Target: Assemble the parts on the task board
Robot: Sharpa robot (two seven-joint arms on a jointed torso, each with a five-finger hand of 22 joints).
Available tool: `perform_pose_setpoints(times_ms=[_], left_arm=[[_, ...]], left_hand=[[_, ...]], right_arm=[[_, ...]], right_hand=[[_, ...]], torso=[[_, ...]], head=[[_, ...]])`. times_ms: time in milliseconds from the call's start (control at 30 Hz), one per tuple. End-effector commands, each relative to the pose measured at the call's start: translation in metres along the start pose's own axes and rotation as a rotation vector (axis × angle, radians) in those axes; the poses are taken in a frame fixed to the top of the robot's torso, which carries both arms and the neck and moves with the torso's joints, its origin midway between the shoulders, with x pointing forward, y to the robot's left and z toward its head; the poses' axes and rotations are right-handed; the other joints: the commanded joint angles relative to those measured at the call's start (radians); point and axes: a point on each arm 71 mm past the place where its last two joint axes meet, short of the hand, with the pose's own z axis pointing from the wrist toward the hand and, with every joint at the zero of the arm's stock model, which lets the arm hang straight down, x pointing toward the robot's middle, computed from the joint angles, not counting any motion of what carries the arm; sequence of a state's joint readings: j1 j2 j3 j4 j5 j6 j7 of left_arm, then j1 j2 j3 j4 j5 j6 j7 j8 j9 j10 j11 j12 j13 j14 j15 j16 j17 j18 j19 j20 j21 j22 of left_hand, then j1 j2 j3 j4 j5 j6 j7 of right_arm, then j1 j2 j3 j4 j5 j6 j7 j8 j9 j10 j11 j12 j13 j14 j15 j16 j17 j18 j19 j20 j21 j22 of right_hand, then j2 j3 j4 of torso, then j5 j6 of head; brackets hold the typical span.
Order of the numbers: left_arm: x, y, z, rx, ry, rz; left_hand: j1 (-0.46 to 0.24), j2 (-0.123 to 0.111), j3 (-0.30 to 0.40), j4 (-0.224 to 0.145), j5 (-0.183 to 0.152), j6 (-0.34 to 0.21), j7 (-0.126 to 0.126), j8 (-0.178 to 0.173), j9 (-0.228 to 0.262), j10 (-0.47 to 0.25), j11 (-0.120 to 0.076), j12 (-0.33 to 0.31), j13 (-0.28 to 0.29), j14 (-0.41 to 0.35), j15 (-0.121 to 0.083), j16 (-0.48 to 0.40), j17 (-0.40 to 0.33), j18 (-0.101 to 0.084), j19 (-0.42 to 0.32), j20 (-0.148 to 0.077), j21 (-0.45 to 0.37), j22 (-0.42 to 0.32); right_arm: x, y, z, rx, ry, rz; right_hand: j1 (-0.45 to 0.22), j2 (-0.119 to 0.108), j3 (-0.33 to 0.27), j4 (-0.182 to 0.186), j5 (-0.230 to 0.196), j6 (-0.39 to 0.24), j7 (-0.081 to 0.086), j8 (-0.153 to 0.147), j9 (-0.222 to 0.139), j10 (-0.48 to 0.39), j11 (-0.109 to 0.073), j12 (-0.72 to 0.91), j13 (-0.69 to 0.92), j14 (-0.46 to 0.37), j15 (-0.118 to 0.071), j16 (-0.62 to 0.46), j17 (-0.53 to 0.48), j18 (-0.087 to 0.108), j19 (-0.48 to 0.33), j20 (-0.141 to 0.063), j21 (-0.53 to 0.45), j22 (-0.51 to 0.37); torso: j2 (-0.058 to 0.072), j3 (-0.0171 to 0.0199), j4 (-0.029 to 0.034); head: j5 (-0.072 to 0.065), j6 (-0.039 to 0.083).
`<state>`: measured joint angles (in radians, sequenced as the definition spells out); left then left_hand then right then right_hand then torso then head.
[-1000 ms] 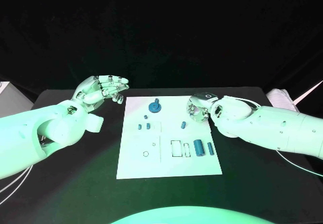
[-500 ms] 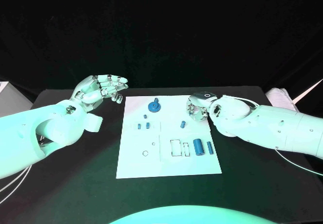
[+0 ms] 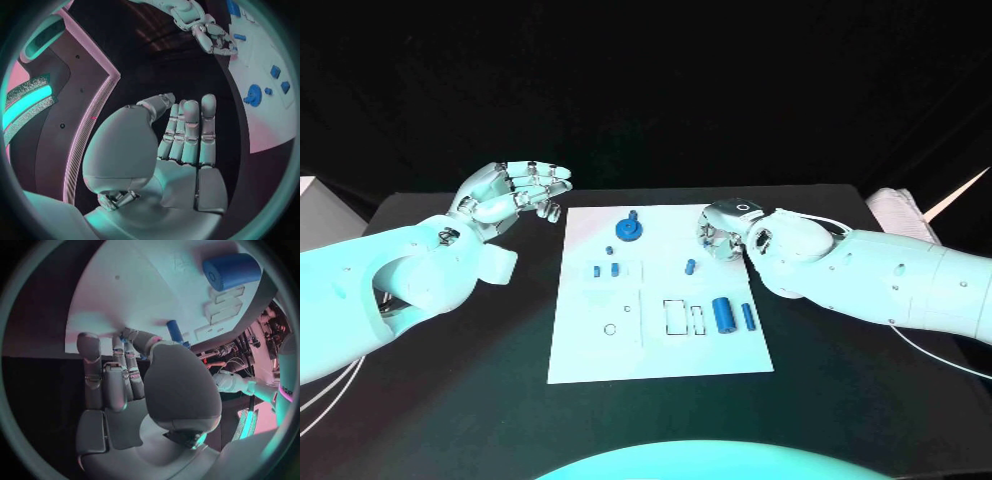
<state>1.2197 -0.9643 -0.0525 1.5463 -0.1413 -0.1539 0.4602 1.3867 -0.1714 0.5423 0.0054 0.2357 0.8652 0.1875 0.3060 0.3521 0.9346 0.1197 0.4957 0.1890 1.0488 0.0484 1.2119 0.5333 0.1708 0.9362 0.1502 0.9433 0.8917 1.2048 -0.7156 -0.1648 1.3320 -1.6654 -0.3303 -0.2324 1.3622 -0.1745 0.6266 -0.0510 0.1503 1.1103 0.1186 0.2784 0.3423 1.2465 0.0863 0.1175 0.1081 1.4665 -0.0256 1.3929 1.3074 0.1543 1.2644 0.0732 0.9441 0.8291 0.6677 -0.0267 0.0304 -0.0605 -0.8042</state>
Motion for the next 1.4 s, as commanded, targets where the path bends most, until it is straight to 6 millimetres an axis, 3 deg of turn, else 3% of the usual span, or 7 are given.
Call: perform_pose_setpoints(times_ms=[33, 233, 500, 633, 767, 1000, 1400], left_arm=[[0.001, 0.0, 0.0, 0.005, 0.018, -0.003], [-0.001, 0.001, 0.001, 0.006, 0.017, 0.004], [-0.004, 0.001, 0.002, 0.006, 0.015, 0.009], [-0.005, 0.002, 0.003, 0.004, 0.016, 0.009], [-0.005, 0.002, 0.003, 0.004, 0.017, 0.009], [-0.002, 0.003, 0.006, 0.003, 0.022, 0.005], [0.002, 0.005, 0.011, 0.005, 0.028, -0.005]], left_hand=[[0.007, 0.0, 0.002, -0.002, 0.006, -0.008, 0.002, 0.006, 0.0, 0.002, 0.002, 0.005, 0.001, -0.005, 0.001, -0.006, -0.001, 0.014, -0.003, -0.003, -0.005, -0.001], [0.011, -0.002, 0.02, -0.014, 0.032, -0.012, 0.004, 0.003, -0.002, 0.0, 0.004, 0.003, -0.001, -0.005, 0.0, -0.012, -0.006, 0.014, -0.002, -0.005, -0.002, 0.0], [0.01, -0.003, 0.025, -0.016, 0.037, -0.012, 0.005, 0.003, -0.003, -0.001, 0.005, 0.002, -0.002, -0.005, 0.001, -0.014, -0.007, 0.014, -0.003, -0.005, -0.001, 0.001], [0.013, -0.003, 0.032, -0.021, 0.041, -0.012, 0.005, 0.002, -0.004, -0.003, 0.005, 0.001, -0.002, -0.006, 0.001, -0.016, -0.008, 0.015, -0.003, -0.006, 0.001, 0.003], [0.013, -0.003, 0.032, -0.021, 0.041, -0.012, 0.005, 0.002, -0.004, -0.003, 0.005, 0.001, -0.002, -0.006, 0.001, -0.016, -0.008, 0.015, -0.003, -0.006, 0.001, 0.003], [0.01, -0.005, 0.034, -0.021, 0.042, -0.013, 0.006, 0.002, -0.005, -0.004, 0.006, 0.0, -0.003, -0.006, 0.001, -0.016, -0.009, 0.014, -0.004, -0.006, 0.003, 0.004], [0.009, -0.006, 0.035, -0.022, 0.042, -0.014, 0.006, 0.001, -0.005, -0.004, 0.006, 0.0, -0.003, -0.006, 0.002, -0.017, -0.009, 0.014, -0.004, -0.006, 0.003, 0.005]], right_arm=[[-0.003, -0.002, -0.003, 0.014, -0.039, 0.007], [-0.012, -0.004, -0.007, 0.02, -0.064, 0.044], [-0.028, -0.004, -0.016, 0.013, -0.094, 0.093], [-0.036, 0.0, -0.021, -0.003, -0.104, 0.106], [-0.04, 0.011, -0.027, -0.037, -0.104, 0.123], [-0.037, 0.055, -0.032, -0.148, -0.081, 0.16], [-0.013, 0.112, -0.035, -0.292, -0.044, 0.153]], right_hand=[[0.002, 0.012, 0.004, -0.001, -0.004, 0.008, -0.001, 0.006, 0.001, 0.048, -0.039, -0.004, 0.028, 0.062, -0.007, 0.006, 0.027, -0.01, 0.001, -0.006, 0.006, 0.001], [0.002, 0.012, 0.004, -0.001, -0.004, 0.008, -0.001, 0.006, 0.001, 0.048, -0.039, -0.004, 0.028, 0.062, -0.007, 0.006, 0.027, -0.01, 0.001, -0.006, 0.006, 0.001], [0.001, 0.012, 0.008, -0.004, -0.007, 0.008, -0.001, 0.006, 0.003, 0.049, -0.039, -0.006, 0.029, 0.062, -0.008, 0.008, 0.029, -0.01, 0.003, -0.007, 0.012, 0.008], [0.002, 0.012, 0.009, -0.005, -0.007, 0.008, -0.001, 0.006, 0.004, 0.049, -0.04, -0.006, 0.029, 0.062, -0.008, 0.009, 0.029, -0.011, 0.003, -0.007, 0.013, 0.01], [0.002, 0.012, 0.009, -0.006, -0.007, 0.008, -0.001, 0.006, 0.004, 0.05, -0.04, -0.006, 0.029, 0.063, -0.008, 0.01, 0.032, -0.011, 0.004, -0.007, 0.016, 0.013], [0.002, 0.012, 0.01, -0.006, -0.007, 0.008, -0.001, 0.006, 0.004, 0.05, -0.039, -0.007, 0.029, 0.062, -0.008, 0.01, 0.031, -0.011, 0.003, -0.007, 0.015, 0.012], [0.001, 0.012, 0.013, -0.008, -0.004, 0.006, -0.001, 0.005, 0.006, 0.05, -0.039, -0.009, 0.03, 0.063, -0.008, 0.012, 0.033, -0.011, 0.004, -0.008, 0.018, 0.016]], torso=[[-0.002, -0.0005, 0.0016], [-0.002, 0.0003, -0.0001], [-0.001, 0.0043, -0.0045], [-0.001, 0.0013, -0.0021], [-0.002, 0.0021, -0.0039], [-0.005, 0.0035, -0.0077], [-0.007, 0.0001, -0.0027]], head=[[-0.001, 0.003], [0.001, 0.01], [0.001, 0.017], [-0.001, 0.018], [0.002, 0.019], [0.031, 0.016], [0.081, 0.007]])
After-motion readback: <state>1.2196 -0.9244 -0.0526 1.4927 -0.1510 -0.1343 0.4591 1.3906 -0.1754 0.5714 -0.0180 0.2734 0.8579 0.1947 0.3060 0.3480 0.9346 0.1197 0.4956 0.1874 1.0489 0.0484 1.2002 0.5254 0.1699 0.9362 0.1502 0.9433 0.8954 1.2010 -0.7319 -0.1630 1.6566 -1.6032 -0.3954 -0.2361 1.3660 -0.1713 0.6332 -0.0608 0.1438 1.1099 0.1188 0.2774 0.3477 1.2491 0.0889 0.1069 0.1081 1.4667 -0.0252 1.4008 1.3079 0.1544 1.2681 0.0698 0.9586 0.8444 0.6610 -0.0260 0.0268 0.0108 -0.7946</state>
